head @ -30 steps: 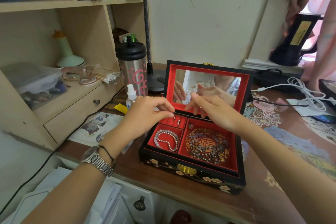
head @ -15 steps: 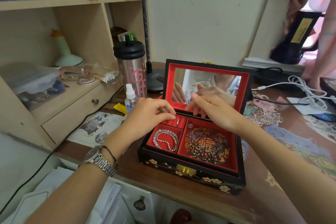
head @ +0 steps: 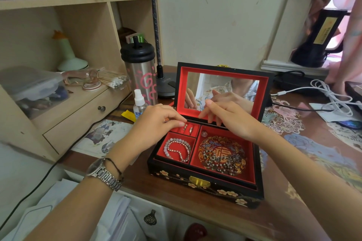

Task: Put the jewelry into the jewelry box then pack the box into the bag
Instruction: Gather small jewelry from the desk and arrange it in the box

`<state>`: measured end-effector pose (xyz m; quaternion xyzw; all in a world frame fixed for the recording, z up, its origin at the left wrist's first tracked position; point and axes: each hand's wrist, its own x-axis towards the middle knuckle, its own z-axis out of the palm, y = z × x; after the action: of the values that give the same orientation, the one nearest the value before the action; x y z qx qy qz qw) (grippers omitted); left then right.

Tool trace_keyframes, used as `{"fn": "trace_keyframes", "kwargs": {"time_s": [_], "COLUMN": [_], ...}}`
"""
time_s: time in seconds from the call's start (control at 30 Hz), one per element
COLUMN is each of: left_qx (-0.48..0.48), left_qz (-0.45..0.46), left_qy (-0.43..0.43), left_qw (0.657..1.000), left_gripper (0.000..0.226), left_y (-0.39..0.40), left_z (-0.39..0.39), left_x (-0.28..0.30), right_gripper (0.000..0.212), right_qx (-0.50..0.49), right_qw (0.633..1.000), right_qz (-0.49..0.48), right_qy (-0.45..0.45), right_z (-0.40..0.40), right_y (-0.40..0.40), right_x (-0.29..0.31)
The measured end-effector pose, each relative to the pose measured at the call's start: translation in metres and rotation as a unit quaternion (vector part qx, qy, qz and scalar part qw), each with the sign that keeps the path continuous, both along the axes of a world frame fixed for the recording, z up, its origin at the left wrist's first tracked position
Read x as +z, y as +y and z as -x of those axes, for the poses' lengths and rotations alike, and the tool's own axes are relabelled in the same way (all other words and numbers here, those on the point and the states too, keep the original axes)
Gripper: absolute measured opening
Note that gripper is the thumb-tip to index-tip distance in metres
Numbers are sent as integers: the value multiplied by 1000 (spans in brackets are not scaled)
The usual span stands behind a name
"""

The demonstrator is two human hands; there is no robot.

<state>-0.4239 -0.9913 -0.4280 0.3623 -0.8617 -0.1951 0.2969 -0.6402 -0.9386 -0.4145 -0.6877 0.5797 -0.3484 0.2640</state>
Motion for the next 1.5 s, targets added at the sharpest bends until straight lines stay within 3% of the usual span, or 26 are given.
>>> {"fn": "trace_keyframes", "kwargs": {"time_s": [0.3,0.43,0.73,0.93,1.33,1.5], "left_qx": [16,3,-20,-24,-38,-40], "left_qz": [23,39,61,42,18,-1], "left_qy": [-36,-83,-109,-97,-123,-129], "left_qw": [999,996,992,994,991,991], "left_gripper": [18,26,28,32,53,43], "left_y": [7,10,11,12,13,13], "left_z": [-20,-23,-20,-20,-16,-15], "left_x": [-1,-6,-10,-9,-7,-3], "right_gripper": [53,71,91,70,66,62], "right_qx": [22,35,5,53,60,65], "right_qw": [1000,998,1000,996,996,996], "right_qz": [-7,-16,2,-11,3,-10], "right_qy": [15,39,-23,67,61,54], "right_z": [-6,-12,-13,-10,-9,-9], "right_y": [-2,-4,-7,-10,-10,-9], "right_x": [3,-1,-9,-2,-3,-1]}}
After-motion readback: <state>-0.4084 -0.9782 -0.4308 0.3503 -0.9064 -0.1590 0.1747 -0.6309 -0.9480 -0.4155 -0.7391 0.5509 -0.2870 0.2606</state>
